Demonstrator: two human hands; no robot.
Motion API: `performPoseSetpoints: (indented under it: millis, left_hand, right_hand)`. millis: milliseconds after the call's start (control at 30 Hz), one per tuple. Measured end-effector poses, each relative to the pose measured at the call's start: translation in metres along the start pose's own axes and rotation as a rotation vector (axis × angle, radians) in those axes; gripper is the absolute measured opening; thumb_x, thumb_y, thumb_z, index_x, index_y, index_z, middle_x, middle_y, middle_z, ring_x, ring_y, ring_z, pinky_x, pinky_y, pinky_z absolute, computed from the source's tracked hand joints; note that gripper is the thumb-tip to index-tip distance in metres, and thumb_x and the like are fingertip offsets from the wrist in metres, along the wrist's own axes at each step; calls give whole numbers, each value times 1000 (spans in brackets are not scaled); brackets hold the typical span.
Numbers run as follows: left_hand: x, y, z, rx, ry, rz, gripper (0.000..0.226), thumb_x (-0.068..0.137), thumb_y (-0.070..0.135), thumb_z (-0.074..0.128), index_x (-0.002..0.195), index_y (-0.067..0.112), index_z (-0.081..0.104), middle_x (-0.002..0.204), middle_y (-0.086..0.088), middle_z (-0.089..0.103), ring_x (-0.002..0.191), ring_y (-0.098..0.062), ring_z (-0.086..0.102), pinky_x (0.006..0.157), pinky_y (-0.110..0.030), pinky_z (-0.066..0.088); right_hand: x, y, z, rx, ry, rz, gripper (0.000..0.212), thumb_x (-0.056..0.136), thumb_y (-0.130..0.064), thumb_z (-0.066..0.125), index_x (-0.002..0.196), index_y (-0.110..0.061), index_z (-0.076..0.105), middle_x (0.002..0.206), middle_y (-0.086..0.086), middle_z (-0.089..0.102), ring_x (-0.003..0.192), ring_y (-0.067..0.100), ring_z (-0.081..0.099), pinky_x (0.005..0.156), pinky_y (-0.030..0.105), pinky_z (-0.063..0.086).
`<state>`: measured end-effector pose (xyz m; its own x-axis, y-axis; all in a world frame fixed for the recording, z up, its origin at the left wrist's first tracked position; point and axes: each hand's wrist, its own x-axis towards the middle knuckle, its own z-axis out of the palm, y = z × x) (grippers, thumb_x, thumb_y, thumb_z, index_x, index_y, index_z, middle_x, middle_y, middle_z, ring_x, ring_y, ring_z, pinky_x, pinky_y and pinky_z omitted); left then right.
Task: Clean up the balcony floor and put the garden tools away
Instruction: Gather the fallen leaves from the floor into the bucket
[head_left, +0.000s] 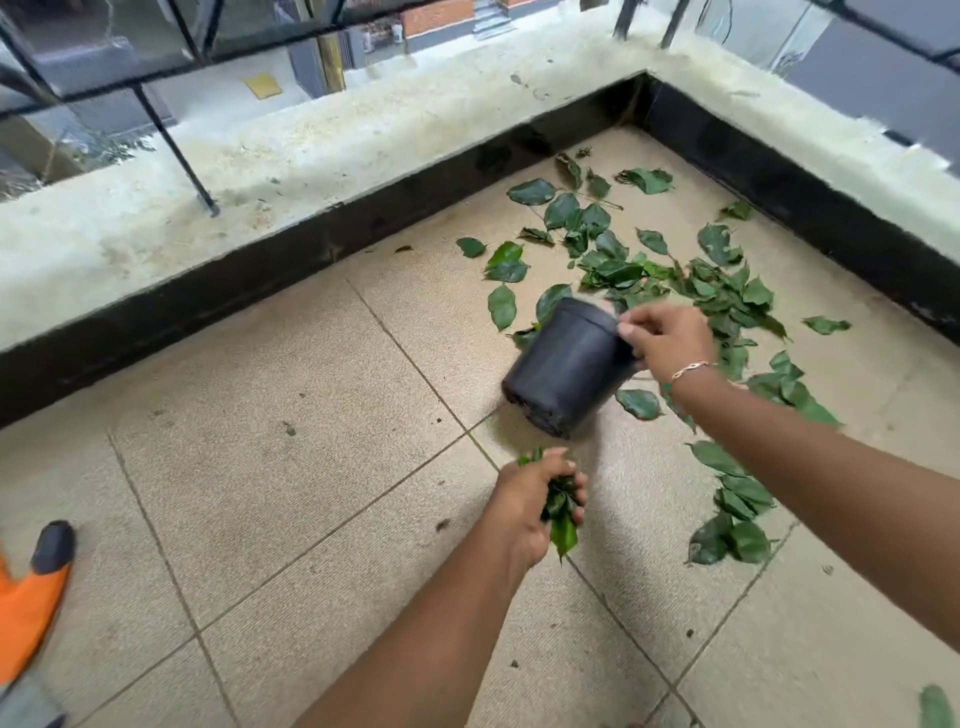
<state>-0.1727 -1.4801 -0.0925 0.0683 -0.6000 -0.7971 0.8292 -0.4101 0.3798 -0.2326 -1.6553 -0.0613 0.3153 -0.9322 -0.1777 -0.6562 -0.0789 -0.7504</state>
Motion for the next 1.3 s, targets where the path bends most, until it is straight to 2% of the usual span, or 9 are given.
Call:
performPoseSetpoints:
  millis: [133,333,500,633,767,933,1100,1167,1300]
  left_hand:
    - [1,-15,9,29,0,-62,13,92,-1,48,85,6,56,57,-8,54,41,-14,49,38,-16,37]
    - [-5,-14,-3,-23,70,-69,22,90,-2,45,72,8,50,45,-5,52,36,-14,46,40,-14,33]
    - [-14,0,-27,-16,216,-4,30,86,-4,29,64,7,46,42,-4,46,35,-14,42,45,-20,31]
    - [-15,5,-40,-70,244,38,31,85,-4,29,62,10,46,44,-2,45,36,-13,40,41,-17,30]
    - [-11,2,-47,-140,293,35,22,91,1,49,70,8,52,46,-3,51,36,-13,44,38,-15,32]
    - [-17,19,-88,-201,696,195,13,95,15,54,84,8,57,57,-3,53,43,-13,43,41,-25,34]
    - [-24,39,-114,-250,793,310,20,96,24,53,83,10,51,61,-3,49,47,-14,43,37,-23,36]
    - [-20,37,-110,-246,785,311,23,96,25,54,80,10,50,60,-4,48,46,-14,43,36,-21,35]
    - [-10,30,-91,-233,741,290,26,96,24,54,75,9,51,57,-4,49,43,-14,43,36,-19,35]
  right_hand:
    - [-17,-16,29,150,-147,-86,24,86,1,60,70,-18,58,67,-3,58,61,16,58,60,27,56]
    - [-54,-55,115,390,-509,-79,31,87,7,54,66,-16,53,63,1,51,45,0,51,49,15,51]
    - [-85,-93,193,380,-767,-66,31,88,6,54,66,-15,52,64,3,51,54,12,50,52,17,51]
    - [-96,-102,216,357,-881,-81,29,85,8,55,69,-16,56,67,0,53,65,16,55,69,30,56]
    - [-69,-85,192,309,-807,-145,22,84,11,54,92,-7,64,86,3,63,83,19,58,85,35,51]
    - [-46,-10,152,-340,-717,-691,23,89,-7,54,109,-8,66,115,8,64,108,24,58,93,30,42]
    - [-85,52,149,-440,-886,-1097,38,70,-31,78,102,-14,66,128,15,55,119,33,51,98,44,41]
    - [-90,58,152,-357,-888,-1035,26,69,-25,77,90,-16,65,127,12,57,120,34,51,98,48,44]
    - [-79,46,150,-315,-709,-986,7,74,-9,70,80,-12,70,115,12,59,110,30,54,90,38,48]
